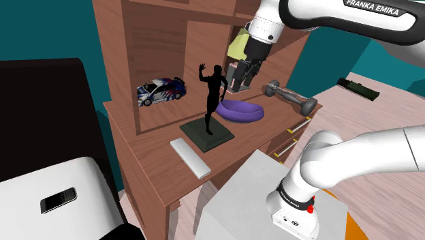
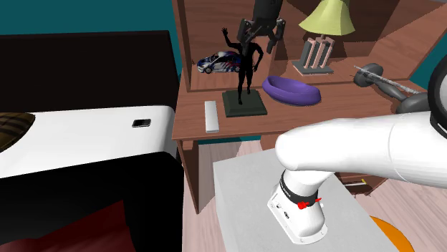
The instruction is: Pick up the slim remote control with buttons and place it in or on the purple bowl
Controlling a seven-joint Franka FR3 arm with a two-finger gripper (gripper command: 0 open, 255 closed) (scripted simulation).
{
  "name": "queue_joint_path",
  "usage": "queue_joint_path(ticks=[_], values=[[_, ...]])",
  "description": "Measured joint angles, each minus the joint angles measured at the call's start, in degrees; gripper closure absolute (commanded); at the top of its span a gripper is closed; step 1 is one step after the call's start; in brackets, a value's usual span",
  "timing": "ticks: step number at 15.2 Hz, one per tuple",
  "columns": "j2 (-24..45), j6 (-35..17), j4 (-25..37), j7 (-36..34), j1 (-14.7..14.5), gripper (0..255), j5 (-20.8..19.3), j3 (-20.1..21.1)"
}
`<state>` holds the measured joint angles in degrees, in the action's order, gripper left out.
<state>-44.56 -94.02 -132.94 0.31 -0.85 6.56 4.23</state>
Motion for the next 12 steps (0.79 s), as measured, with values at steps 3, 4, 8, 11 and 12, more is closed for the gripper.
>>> queue_joint_path(ticks=[3,4,8,11,12], values=[[0.7,-1.8,-1.3,-1.0,-0.2,0,0.4,1.1],[1.1,-2.9,-2.1,-1.8,-0.4,0,0.7,2.0],[4.0,-8.9,-5.9,-5.3,-1.0,0,2.1,5.9],[7.0,-13.3,-7.7,-8.2,-1.5,0,3.0,9.0],[8.2,-15.1,-8.5,-9.2,-1.7,0,3.3,10.1]])
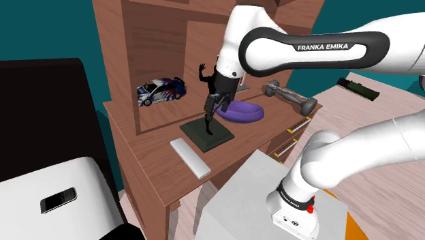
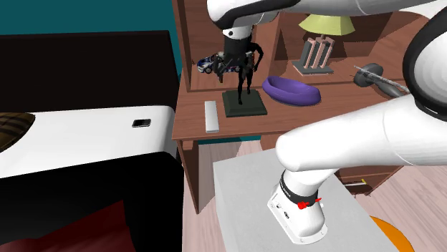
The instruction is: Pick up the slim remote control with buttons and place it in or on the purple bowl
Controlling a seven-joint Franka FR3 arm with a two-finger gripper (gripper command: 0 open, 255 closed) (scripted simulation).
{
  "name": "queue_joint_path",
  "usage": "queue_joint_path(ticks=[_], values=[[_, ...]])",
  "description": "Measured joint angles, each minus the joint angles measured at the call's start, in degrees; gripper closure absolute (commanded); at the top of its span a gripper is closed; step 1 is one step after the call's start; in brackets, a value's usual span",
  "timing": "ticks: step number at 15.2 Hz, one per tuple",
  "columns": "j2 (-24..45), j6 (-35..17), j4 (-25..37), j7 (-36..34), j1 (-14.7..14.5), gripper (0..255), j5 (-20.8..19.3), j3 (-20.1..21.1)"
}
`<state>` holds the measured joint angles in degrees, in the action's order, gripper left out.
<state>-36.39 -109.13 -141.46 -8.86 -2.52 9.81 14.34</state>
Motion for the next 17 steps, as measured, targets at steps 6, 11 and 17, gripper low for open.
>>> queue_joint_path(ticks=[6,11,17], values=[[9.4,-9.7,-1.4,-5.9,0.0,0,0.1,6.0],[19.4,-17.7,-0.7,-12.3,0.6,0,-2.1,11.3],[24.6,-23.7,-2.1,-15.5,0.9,0,-3.9,13.4]])
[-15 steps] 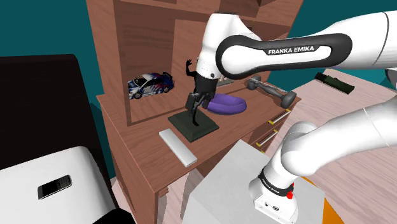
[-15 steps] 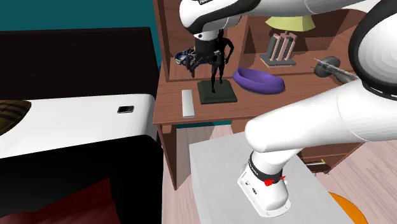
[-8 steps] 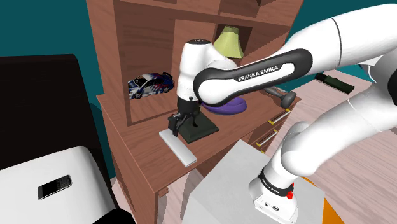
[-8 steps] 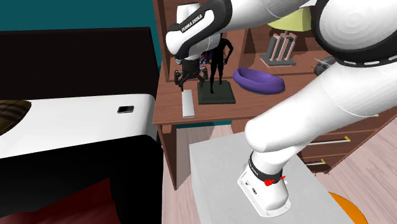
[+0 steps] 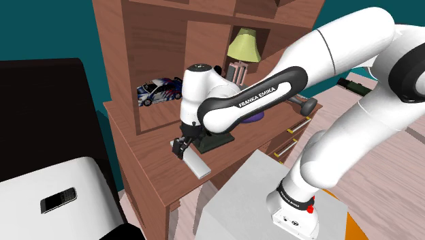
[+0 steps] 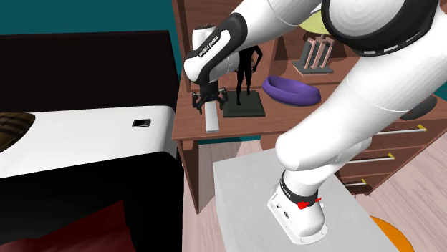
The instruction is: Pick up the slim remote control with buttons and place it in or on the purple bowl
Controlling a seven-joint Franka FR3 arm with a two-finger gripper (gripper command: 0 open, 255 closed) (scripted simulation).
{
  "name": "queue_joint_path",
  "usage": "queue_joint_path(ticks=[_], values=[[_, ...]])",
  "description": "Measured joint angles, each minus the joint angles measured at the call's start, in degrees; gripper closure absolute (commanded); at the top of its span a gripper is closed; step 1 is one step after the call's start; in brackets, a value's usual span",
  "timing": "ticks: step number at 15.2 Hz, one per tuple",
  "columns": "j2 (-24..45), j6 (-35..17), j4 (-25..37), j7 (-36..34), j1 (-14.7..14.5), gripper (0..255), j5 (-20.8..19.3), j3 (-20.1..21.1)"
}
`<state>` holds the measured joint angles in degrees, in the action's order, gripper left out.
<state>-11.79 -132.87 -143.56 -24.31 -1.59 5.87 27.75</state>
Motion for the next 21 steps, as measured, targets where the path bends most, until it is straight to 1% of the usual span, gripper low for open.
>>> queue_joint_path(ticks=[3,9,10,21], values=[[1.7,-2.9,-0.7,-0.6,0.2,0,-0.9,0.4],[2.1,-3.3,-0.8,-0.8,0.3,0,-1.0,0.5],[2.0,-3.3,-0.9,-0.8,0.3,255,-1.0,0.5],[1.8,-2.8,-0.9,-0.6,0.3,255,-0.9,0.4]])
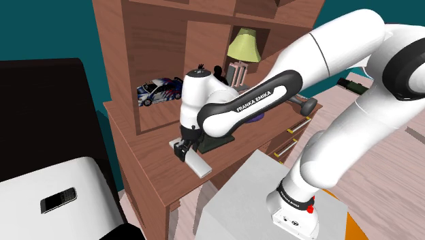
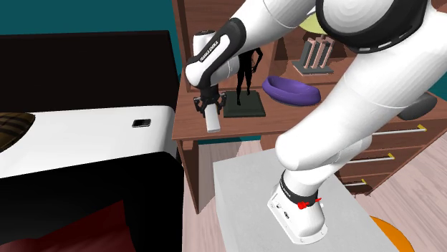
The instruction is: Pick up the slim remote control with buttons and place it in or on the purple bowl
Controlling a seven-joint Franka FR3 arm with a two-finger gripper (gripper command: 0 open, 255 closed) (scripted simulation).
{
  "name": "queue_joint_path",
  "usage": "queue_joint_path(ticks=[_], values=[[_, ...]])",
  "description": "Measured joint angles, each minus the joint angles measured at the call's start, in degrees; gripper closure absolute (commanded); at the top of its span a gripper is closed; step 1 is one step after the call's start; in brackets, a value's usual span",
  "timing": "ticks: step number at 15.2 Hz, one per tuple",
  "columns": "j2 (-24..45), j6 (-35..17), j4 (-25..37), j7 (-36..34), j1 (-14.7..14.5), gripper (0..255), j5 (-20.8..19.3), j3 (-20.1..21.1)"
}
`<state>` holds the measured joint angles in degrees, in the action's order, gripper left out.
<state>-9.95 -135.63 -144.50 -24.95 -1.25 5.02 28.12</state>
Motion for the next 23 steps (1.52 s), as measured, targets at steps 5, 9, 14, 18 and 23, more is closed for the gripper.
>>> queue_joint_path(ticks=[5,9,14,18,23], values=[[-2.6,4.0,1.5,1.2,-0.3,255,1.1,-0.7],[-4.9,7.6,2.9,1.7,-0.6,255,2.0,-1.1],[-7.0,11.8,5.2,2.2,-0.8,255,2.5,-1.8],[-8.3,15.1,7.2,2.7,-0.8,255,2.7,-2.3],[-10.0,19.3,9.8,3.0,-1.0,255,3.0,-2.9]])
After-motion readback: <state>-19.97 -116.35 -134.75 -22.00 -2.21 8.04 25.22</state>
